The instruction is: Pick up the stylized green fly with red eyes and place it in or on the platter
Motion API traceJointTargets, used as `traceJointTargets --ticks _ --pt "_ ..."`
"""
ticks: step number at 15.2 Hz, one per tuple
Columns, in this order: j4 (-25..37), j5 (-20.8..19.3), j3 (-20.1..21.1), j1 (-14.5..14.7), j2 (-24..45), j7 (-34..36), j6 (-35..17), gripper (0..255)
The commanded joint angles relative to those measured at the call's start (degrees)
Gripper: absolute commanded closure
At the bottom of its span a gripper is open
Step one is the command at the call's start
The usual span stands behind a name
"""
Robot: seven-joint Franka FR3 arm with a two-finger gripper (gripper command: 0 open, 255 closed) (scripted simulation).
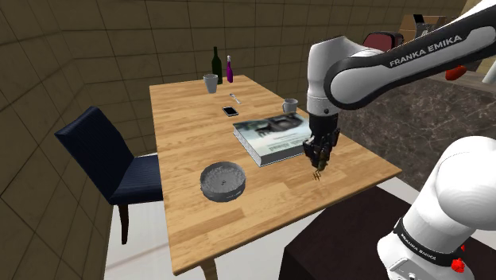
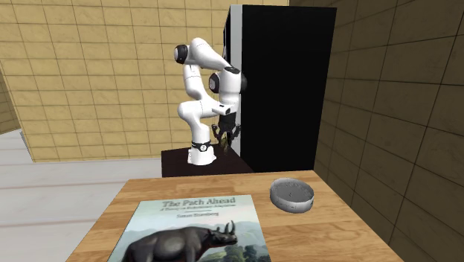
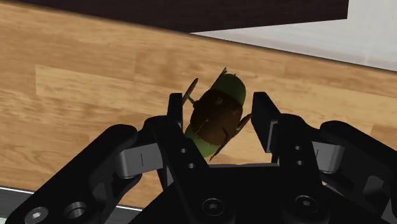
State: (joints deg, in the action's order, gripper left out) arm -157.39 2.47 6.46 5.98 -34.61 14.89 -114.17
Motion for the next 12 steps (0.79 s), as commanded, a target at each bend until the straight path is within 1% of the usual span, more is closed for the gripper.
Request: traceJointTargets --ticks 1,6,12 --pt "3.49 0.5 1.15 0.42 4.56 1.4 -1.04 255" --pt "13.79 0.67 3.96 1.06 15.93 5.21 -2.11 255" --pt "27.61 -0.9 6.6 1.69 28.73 9.94 -0.98 255"
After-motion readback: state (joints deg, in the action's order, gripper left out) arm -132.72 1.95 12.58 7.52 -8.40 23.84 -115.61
